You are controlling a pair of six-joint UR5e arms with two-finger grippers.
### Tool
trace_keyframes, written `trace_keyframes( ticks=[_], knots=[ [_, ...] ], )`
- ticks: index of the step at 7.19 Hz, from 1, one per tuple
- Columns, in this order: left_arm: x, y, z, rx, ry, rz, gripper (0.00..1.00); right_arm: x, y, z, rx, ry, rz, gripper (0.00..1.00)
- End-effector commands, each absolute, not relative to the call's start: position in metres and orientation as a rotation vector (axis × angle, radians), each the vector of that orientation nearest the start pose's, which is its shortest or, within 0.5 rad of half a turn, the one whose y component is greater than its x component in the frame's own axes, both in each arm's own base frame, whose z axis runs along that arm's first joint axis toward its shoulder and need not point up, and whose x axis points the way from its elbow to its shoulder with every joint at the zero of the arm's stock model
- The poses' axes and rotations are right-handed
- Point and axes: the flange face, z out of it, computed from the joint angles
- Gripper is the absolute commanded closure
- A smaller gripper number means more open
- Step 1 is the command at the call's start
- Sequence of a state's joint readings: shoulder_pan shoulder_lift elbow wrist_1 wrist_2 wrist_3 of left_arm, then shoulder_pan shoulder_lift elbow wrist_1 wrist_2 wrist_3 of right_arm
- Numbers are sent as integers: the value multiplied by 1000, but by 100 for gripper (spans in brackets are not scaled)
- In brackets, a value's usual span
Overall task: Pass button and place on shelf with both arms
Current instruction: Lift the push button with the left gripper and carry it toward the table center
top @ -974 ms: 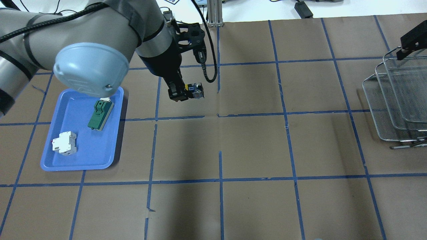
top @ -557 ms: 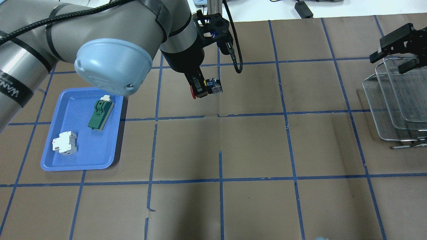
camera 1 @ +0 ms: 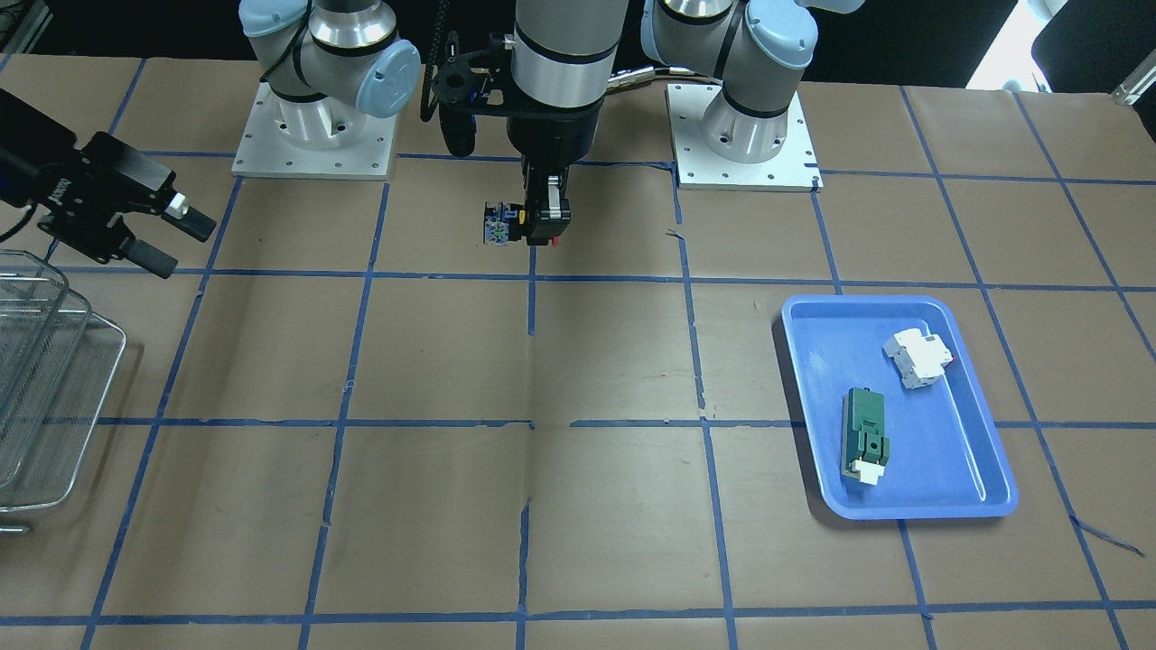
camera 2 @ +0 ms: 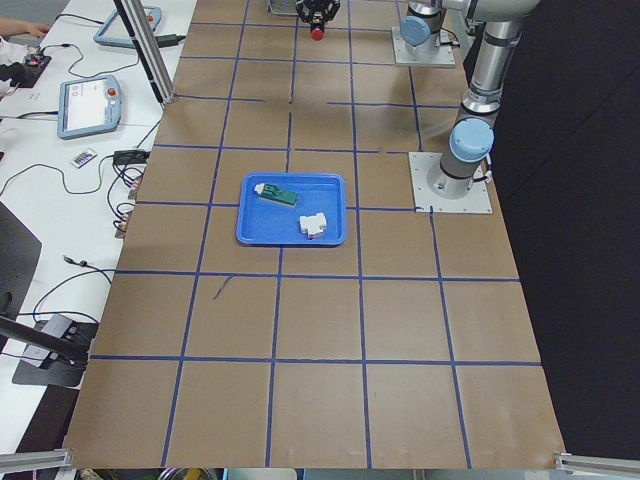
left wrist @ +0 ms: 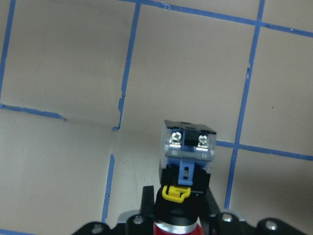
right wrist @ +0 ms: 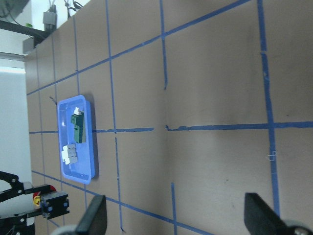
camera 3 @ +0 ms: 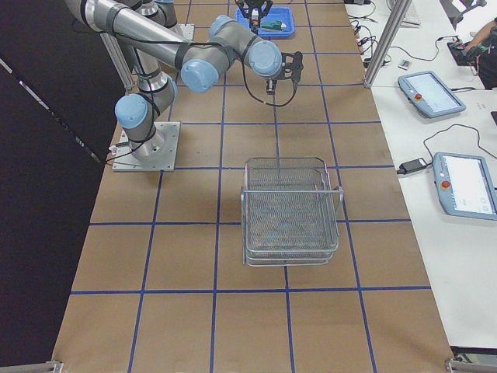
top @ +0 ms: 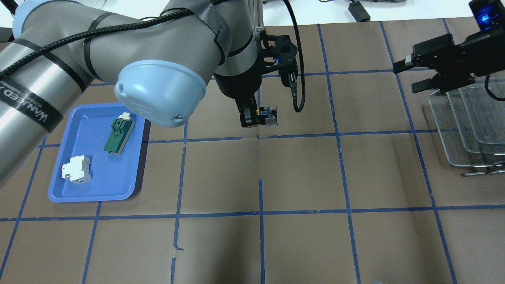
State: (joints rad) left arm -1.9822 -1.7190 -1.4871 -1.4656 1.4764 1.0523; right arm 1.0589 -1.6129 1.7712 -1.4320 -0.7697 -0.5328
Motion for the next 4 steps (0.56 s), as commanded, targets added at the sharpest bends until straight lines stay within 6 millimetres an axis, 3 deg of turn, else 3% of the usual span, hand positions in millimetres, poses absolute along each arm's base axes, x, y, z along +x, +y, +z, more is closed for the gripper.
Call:
trace_keyframes(
  ticks=[1, 2, 4],
  knots=[
    [-363, -452, 464, 2184, 2422, -155, 100, -20, -472, 397, 189, 2138, -74, 0],
    [-364, -451, 464, 2167, 2458, -163, 100, -5, -472, 394, 152, 2099, -77, 0],
    [-369, -453, 471, 2161, 2522, -248, 100, 67, -473, 393, 21, 2054, -5, 0]
  ],
)
